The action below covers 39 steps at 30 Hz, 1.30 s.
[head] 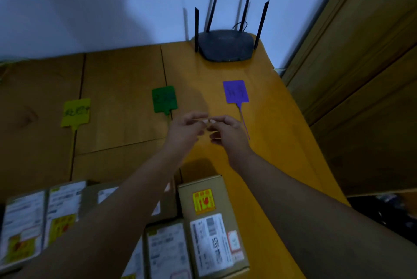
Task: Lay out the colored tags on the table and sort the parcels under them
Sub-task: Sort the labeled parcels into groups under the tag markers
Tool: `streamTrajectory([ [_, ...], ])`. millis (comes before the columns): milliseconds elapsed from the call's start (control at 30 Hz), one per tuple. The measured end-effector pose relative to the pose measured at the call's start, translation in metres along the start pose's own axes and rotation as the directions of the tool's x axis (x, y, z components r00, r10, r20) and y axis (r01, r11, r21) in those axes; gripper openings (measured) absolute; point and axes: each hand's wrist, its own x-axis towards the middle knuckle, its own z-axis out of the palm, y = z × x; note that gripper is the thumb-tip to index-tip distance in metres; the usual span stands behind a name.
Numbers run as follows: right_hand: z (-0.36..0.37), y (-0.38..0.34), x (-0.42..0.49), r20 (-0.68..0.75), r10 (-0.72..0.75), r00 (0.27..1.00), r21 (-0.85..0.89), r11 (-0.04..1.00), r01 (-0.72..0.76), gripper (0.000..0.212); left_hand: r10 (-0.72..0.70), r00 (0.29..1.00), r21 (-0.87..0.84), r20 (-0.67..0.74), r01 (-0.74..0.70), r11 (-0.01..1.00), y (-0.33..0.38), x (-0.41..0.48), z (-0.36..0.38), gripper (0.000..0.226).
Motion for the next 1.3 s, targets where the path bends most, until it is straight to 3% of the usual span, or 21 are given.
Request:
streamTrajectory([
  [167,0.012,-0.003,-0.074,0.058,0.011,0.998,-0.043,0.999,-0.009,0.008,0.021,1.0,0.032,0.007,-0.021,0.999,-0.003,-0.074,-0.037,0.024],
  [333,0.01,0.0,-0.123,0.038,0.027,0.999,-0.093,0.995,-0.023,0.007,0.055,0.998,0.107,-0.003,-0.055,0.993,-0.017,-0.132,-0.055,0.024],
  [433,0.005,0.015,-0.141,0.003,0.058,0.998,-0.148,0.987,-0.057,0.007,0.008,0.999,0.133,-0.042,-0.002,0.991,-0.037,-0.16,-0.054,0.022],
  [500,-0.001,0.027,-0.149,-0.038,0.078,0.996,-0.21,0.974,-0.084,0.006,0.002,0.999,0.228,-0.043,0.008,0.974,-0.052,-0.171,-0.047,0.026],
  [600,-0.014,0.041,-0.15,-0.076,0.091,0.993,-0.274,0.956,-0.108,0.009,0.118,0.993,0.415,0.003,-0.109,0.903,-0.064,-0.175,-0.034,0.032],
  [667,-0.024,0.048,-0.148,-0.093,0.099,0.991,-0.298,0.947,-0.122,0.007,0.199,0.973,0.636,0.12,-0.229,0.737,-0.064,-0.166,-0.024,0.043],
  [767,-0.041,0.059,-0.141,-0.106,0.116,0.988,-0.325,0.935,-0.144,0.007,0.113,0.946,0.9,0.303,-0.323,0.292,-0.063,-0.146,-0.01,0.082],
  [833,-0.051,0.065,-0.137,-0.126,0.133,0.983,-0.343,0.924,-0.169,0.008,-0.027,0.939,0.936,0.344,-0.34,0.087,-0.064,-0.132,-0.005,0.117],
  [933,-0.065,0.075,-0.131,-0.163,0.14,0.977,-0.378,0.905,-0.193,0.007,-0.156,0.925,0.928,0.345,-0.362,-0.094,-0.066,-0.117,0.0,0.145],
  [1000,-0.073,0.081,-0.127,-0.164,0.164,0.973,-0.386,0.897,-0.216,0.011,-0.181,0.921,0.923,0.344,-0.367,-0.113,-0.065,-0.11,0.003,0.15],
  [1133,-0.084,0.082,-0.121,-0.152,0.231,0.961,-0.414,0.868,-0.274,0.02,-0.19,0.911,0.927,0.366,-0.375,-0.014,-0.062,-0.101,0.002,0.153],
  [1300,-0.097,0.075,-0.115,-0.102,0.235,0.966,-0.403,0.878,-0.257,0.016,-0.05,0.894,0.89,0.446,-0.436,0.134,-0.067,-0.1,-0.001,0.154],
])
